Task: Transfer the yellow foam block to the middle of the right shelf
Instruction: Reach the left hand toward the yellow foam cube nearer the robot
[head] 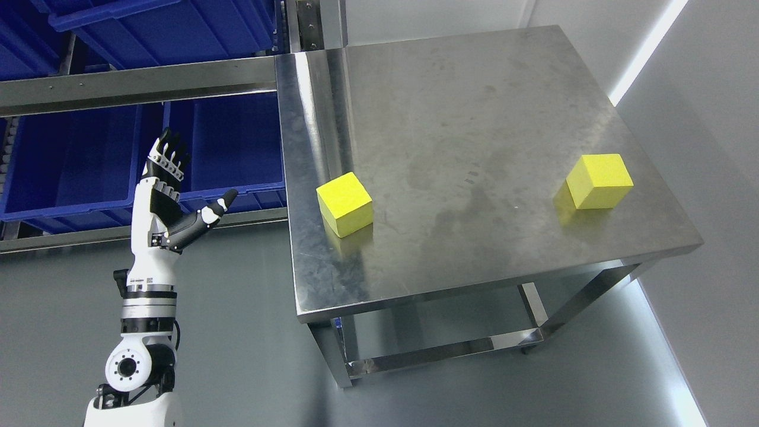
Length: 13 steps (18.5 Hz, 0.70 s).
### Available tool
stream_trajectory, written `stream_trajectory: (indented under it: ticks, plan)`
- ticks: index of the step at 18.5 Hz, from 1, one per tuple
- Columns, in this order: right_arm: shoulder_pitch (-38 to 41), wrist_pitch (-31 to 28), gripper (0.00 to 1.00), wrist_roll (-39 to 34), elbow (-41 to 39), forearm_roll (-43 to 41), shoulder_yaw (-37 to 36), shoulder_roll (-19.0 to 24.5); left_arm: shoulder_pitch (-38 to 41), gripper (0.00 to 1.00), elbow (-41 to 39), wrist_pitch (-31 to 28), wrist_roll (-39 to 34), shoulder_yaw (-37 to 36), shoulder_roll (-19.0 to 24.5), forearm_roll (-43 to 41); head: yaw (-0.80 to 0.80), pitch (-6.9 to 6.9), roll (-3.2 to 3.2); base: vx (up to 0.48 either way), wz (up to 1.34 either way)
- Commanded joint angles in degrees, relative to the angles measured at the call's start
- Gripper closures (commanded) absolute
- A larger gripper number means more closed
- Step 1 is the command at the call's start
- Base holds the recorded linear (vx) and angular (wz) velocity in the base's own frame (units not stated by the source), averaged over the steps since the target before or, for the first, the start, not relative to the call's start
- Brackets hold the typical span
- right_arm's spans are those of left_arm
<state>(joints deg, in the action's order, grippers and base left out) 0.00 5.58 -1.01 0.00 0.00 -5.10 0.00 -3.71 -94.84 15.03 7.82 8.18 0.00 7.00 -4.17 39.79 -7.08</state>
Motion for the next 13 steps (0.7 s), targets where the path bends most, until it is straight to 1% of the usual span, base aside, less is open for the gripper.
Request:
stream_trajectory:
  ticks: [1,4,6,8,10,11,13]
  plan:
    - [-0.17,-0.05,0.00,-0.04,-1.00,0.00,0.00,-1.00,1.42,0.00,-0.17,0.35,0.09,-0.01,1.00,0.03,0.00,0.00,0.00,0.029,0.13]
    - [-0.17,-0.05,0.00,-0.04,-1.00,0.00,0.00,-1.00,0.98,0.00,-0.17,0.36,4.38,-0.01,1.00,0.03,0.00,0.00,0.00,0.023,0.12]
    - [-0.17,-0.05,0.00,-0.04,-1.00,-0.09,0.00,-1.00,-0.94,0.00,-0.35,0.36,12.53,-0.01,1.66,-0.05,0.00,0.00,0.00,-0.006,0.00]
    - [-0.09,-0.05,0.00,-0.04,-1.00,0.00,0.00,-1.00,-2.88,0.00,-0.43,0.18,16.60,-0.18,2.28,-0.05,0.00,0.00,0.00,-0.012,-0.04]
    - [-0.17,-0.05,0.00,-0.04,-1.00,-0.09,0.00,-1.00,-5.42,0.00,-0.35,-0.70,17.32,-1.05,4.90,-0.23,0.00,0.00,0.00,-0.012,-0.05]
    - [-0.17,-0.05,0.00,-0.04,-1.00,0.00,0.00,-1.00,-6.65,0.00,-0.35,-1.39,17.32,-3.67,7.97,-0.23,0.00,0.00,0.00,-0.015,-0.07]
    - [-0.09,-0.05,0.00,-0.04,-1.00,0.00,0.00,-1.00,-8.50,0.00,-0.09,-3.32,17.32,-8.42,11.15,-0.23,0.00,0.00,0.00,-0.020,-0.11]
